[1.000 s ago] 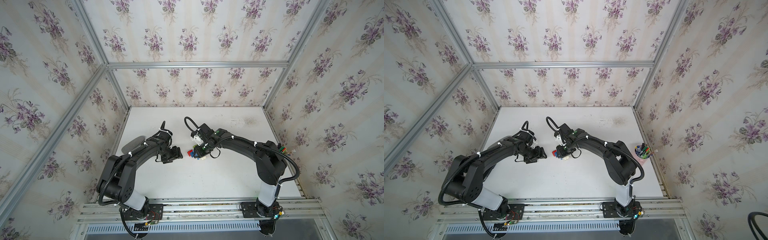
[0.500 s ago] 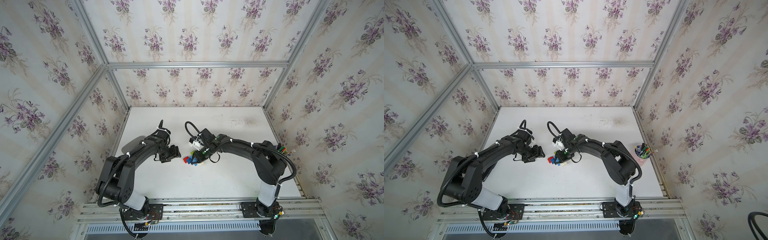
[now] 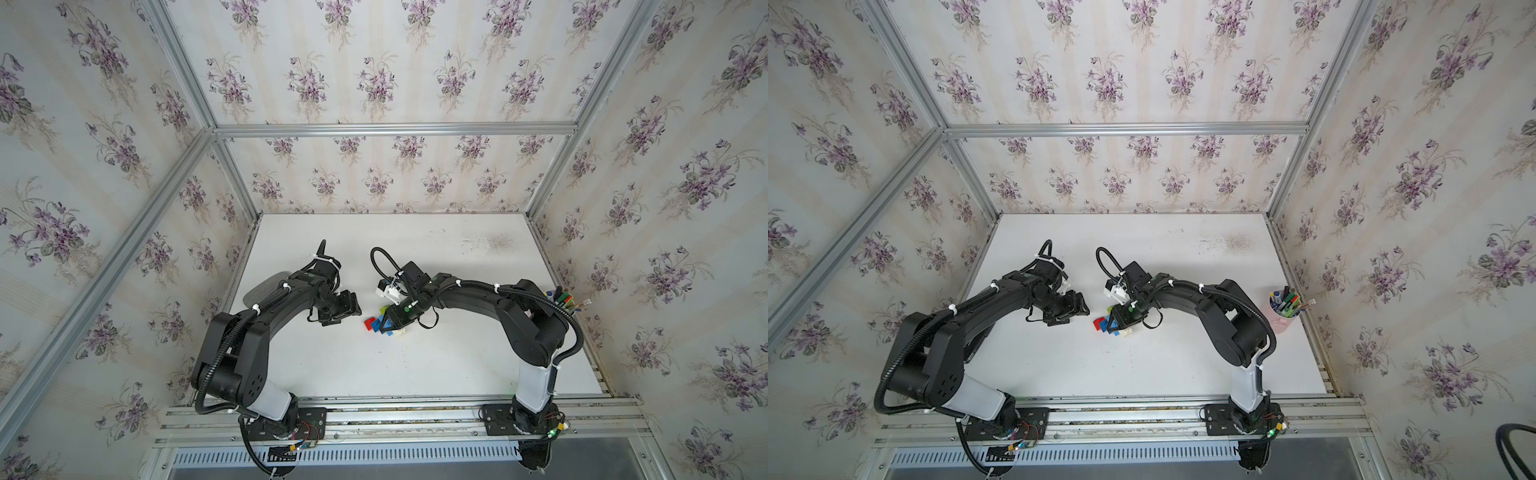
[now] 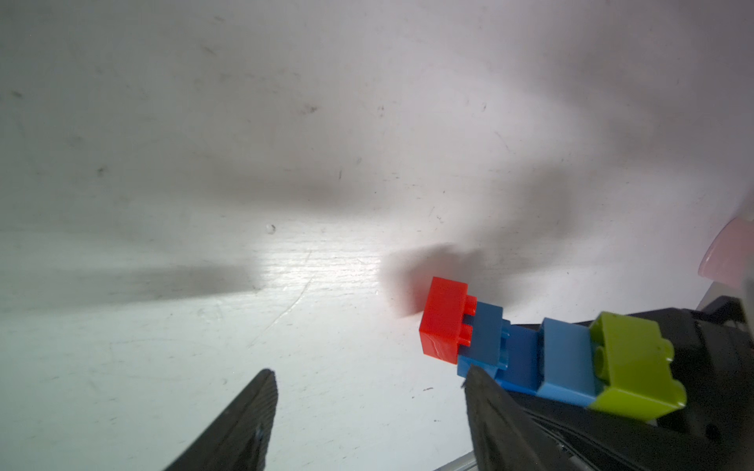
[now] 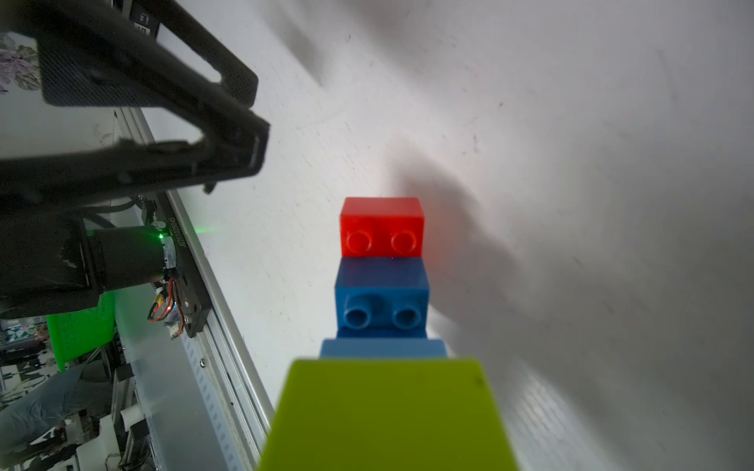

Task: Assemble the letter y with lego
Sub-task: Place the lego brick at the center of the board.

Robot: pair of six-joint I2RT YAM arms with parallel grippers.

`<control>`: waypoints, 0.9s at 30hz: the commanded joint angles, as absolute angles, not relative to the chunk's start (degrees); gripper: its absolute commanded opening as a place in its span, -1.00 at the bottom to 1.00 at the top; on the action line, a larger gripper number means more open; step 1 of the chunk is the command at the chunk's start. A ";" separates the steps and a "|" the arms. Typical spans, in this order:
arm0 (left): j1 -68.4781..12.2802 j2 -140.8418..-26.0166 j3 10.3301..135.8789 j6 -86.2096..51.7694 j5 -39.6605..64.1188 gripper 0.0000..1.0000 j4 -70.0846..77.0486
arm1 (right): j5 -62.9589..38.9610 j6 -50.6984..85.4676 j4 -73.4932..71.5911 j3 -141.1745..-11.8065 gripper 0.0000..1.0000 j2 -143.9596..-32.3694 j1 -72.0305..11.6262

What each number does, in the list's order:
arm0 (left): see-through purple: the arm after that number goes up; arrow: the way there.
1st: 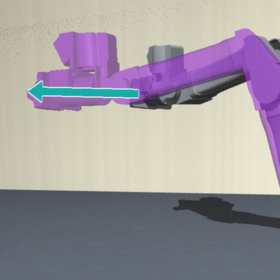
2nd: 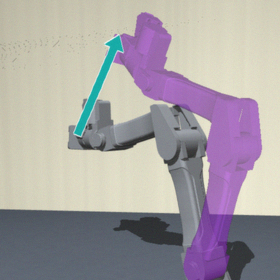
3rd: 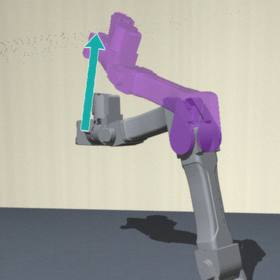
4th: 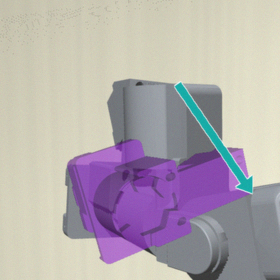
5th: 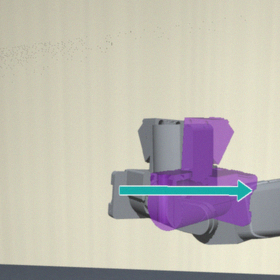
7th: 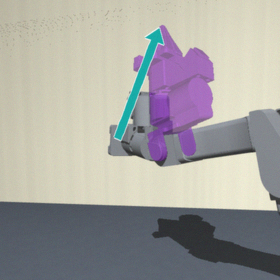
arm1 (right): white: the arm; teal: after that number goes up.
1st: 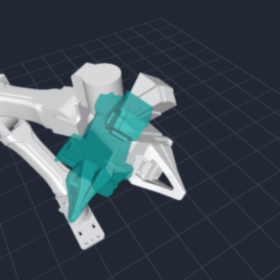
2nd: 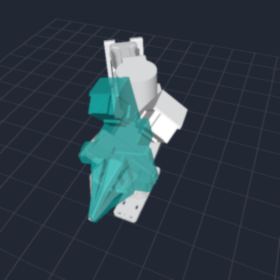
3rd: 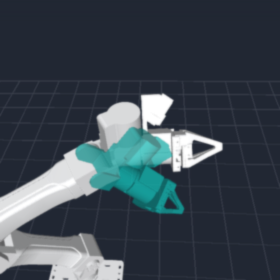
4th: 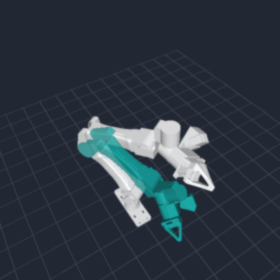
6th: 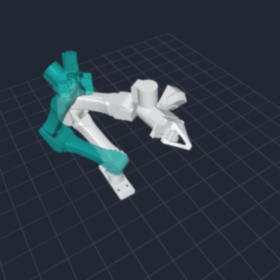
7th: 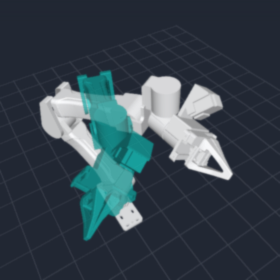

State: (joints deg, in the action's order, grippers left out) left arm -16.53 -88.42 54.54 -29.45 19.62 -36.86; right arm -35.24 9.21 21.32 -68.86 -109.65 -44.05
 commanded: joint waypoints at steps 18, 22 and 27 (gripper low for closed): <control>-16.52 -89.12 55.55 -28.65 19.78 0.48 -38.42 | -34.93 9.93 18.72 -67.41 -0.15 -111.24 -42.03; -16.52 -89.68 55.66 -28.65 19.82 0.48 -38.50 | -33.79 10.02 18.96 -67.50 -0.05 -111.24 -41.30; -16.56 -90.36 56.22 -28.65 19.92 0.48 -38.44 | -32.48 10.11 19.24 -67.72 0.10 -110.50 -40.46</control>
State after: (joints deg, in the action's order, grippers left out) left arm -16.56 -90.26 55.68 -29.23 19.62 -38.13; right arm -33.80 10.33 19.22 -67.46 -110.93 -40.75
